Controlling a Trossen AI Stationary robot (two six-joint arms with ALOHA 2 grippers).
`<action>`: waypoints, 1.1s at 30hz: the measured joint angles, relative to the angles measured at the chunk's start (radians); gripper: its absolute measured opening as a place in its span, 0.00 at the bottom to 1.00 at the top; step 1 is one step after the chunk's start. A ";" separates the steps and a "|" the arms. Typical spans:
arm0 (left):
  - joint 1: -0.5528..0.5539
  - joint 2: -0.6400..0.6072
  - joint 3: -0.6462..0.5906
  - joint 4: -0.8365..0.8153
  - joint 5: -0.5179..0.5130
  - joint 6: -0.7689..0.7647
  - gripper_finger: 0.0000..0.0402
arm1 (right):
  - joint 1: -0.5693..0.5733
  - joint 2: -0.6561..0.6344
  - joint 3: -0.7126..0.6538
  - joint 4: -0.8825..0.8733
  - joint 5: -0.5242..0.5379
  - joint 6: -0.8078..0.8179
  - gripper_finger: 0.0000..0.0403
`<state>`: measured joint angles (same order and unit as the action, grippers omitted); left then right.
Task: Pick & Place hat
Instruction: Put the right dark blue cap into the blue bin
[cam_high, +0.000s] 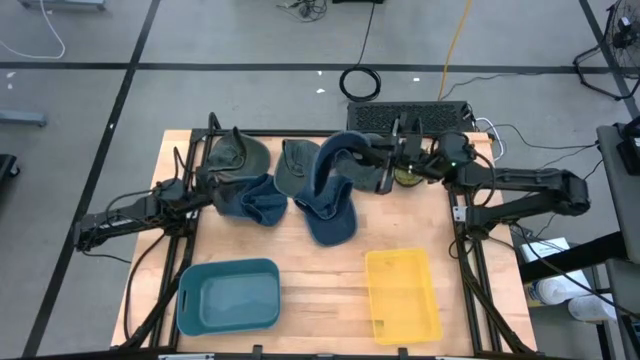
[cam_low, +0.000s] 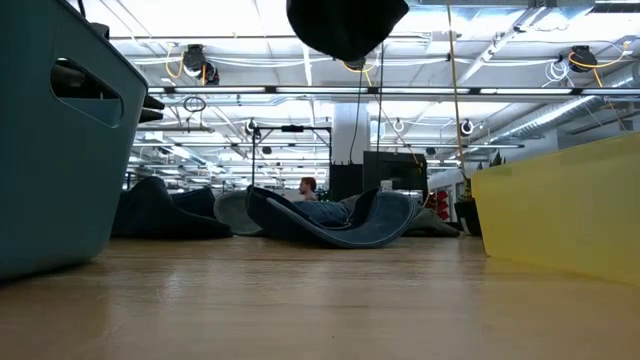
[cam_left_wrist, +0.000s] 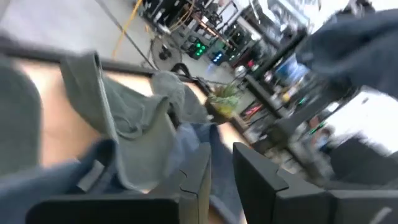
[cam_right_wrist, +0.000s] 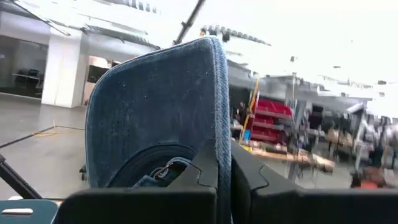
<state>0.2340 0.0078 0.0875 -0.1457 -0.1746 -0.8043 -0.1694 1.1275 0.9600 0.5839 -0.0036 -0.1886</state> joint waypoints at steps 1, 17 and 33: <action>0.000 0.000 0.000 0.013 0.015 -0.052 0.19 | 0.007 0.002 0.000 0.018 0.000 -0.014 0.00; 0.000 0.001 0.000 0.368 0.132 -0.430 0.64 | 0.086 -0.010 0.000 0.198 0.002 -0.368 0.00; 0.000 0.058 0.075 0.594 0.173 -0.539 0.76 | 0.139 0.162 0.245 0.122 -0.195 -0.481 0.00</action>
<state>0.2340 0.0661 0.1624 0.4484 -0.0018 -1.3437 -0.0305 1.2890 1.2052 0.7059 -0.1985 -0.6697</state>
